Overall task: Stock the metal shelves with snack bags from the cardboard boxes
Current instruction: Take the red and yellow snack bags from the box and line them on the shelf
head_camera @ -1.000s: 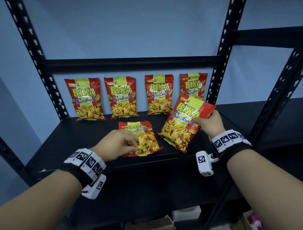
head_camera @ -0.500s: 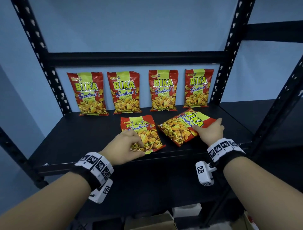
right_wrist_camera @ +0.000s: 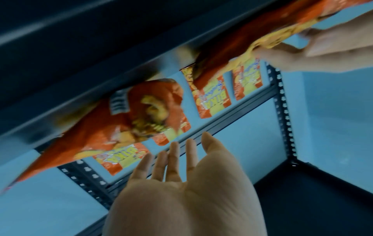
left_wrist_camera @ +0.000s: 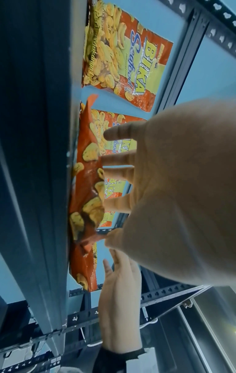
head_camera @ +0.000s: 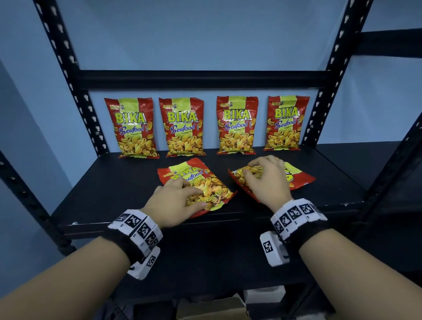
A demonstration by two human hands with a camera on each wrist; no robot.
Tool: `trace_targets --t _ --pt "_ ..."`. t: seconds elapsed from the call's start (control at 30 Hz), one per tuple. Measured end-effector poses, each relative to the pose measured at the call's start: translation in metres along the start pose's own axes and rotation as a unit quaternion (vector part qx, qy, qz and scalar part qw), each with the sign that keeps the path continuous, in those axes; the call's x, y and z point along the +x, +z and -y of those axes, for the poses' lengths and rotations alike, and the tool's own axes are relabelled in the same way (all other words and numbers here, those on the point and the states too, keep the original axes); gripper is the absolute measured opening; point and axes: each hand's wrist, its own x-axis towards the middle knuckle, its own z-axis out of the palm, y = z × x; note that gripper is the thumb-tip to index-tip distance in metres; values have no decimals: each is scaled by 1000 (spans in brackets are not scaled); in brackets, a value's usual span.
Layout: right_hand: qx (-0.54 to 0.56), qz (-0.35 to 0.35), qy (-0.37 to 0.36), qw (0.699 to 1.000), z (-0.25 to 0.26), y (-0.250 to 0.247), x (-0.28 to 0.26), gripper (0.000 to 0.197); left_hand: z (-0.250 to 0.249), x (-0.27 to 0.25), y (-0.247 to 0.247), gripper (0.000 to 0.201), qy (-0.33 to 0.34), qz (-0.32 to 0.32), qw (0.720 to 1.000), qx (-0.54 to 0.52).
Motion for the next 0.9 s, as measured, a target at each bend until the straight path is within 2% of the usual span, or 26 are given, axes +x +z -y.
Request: trace_targets --t 0.07,0.13,0.3,0.4,0.47,0.57,0.7,0.8,0.9 --pt "26 31 -66 997 15 8 -4 24 -1 -2 -4 58 -14 -11 1000 25" --pt "36 92 -108 989 29 16 -8 35 0 -5 -6 55 -16 -15 999 40" --pt "-3 280 -133 951 49 37 -13 103 15 -12 -5 47 3 -34 999 2" --pt "-30 363 -109 925 52 52 -13 126 28 -16 1 44 9 -52 996 -72" --pt "-52 379 -99 918 53 61 -13 130 32 -18 5 41 11 -63 991 -119" --pt "-78 369 -110 920 51 69 -17 131 34 -18 6 45 11 -75 988 -133" --pt "-113 362 -135 915 50 73 -22 136 31 -3 3 58 2 -81 994 -71" --pt "-115 356 -127 919 53 72 -21 134 24 12 0 52 -10 -71 997 -13" --pt "-94 368 -113 918 54 71 -19 130 25 24 6 44 5 -62 998 -34"
